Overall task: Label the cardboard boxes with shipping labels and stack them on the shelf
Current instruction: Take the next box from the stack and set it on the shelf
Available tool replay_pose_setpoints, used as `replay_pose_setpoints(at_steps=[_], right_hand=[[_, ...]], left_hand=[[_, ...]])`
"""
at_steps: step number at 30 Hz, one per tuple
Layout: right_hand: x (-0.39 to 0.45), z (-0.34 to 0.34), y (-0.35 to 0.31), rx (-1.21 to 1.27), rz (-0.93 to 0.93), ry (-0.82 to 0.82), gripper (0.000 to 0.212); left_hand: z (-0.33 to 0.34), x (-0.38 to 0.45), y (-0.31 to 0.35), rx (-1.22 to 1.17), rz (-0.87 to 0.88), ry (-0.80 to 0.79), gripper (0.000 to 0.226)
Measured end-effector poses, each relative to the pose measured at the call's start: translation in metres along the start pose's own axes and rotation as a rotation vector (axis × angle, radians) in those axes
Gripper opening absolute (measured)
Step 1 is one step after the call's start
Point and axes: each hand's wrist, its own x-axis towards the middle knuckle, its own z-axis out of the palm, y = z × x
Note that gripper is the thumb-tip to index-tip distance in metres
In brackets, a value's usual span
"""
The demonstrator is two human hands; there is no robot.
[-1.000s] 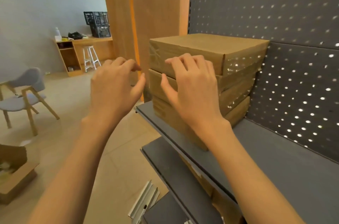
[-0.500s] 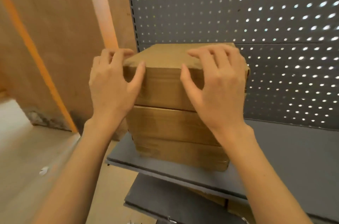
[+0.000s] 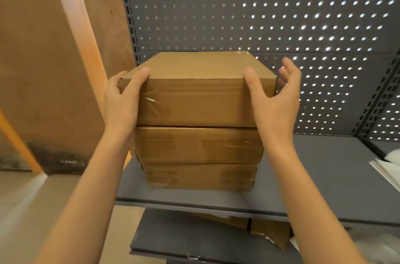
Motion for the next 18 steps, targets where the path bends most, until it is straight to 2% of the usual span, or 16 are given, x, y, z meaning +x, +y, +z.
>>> replay_pose_setpoints(at_steps=[4, 9, 14, 16, 18], right_hand=[[0.001, 0.000, 0.000, 0.126, 0.260, -0.085, 0.081], [0.003, 0.001, 0.002, 0.147, 0.380, -0.114, 0.088], [0.003, -0.005, 0.000, 0.202, 0.382, -0.180, 0.055], [0.002, -0.007, 0.000, 0.208, 0.359, -0.174, 0.054], [0.001, -0.008, -0.002, 0.214, 0.340, -0.168, 0.069]], left_hand=[[-0.001, -0.001, 0.001, -0.125, -0.096, -0.100, 0.040], [-0.001, -0.002, 0.004, -0.193, -0.146, -0.126, 0.027], [-0.001, -0.004, 0.005, -0.211, -0.132, -0.111, 0.018], [-0.001, -0.007, 0.007, -0.224, -0.116, -0.111, 0.015], [-0.001, -0.010, 0.010, -0.242, -0.084, -0.113, 0.013]])
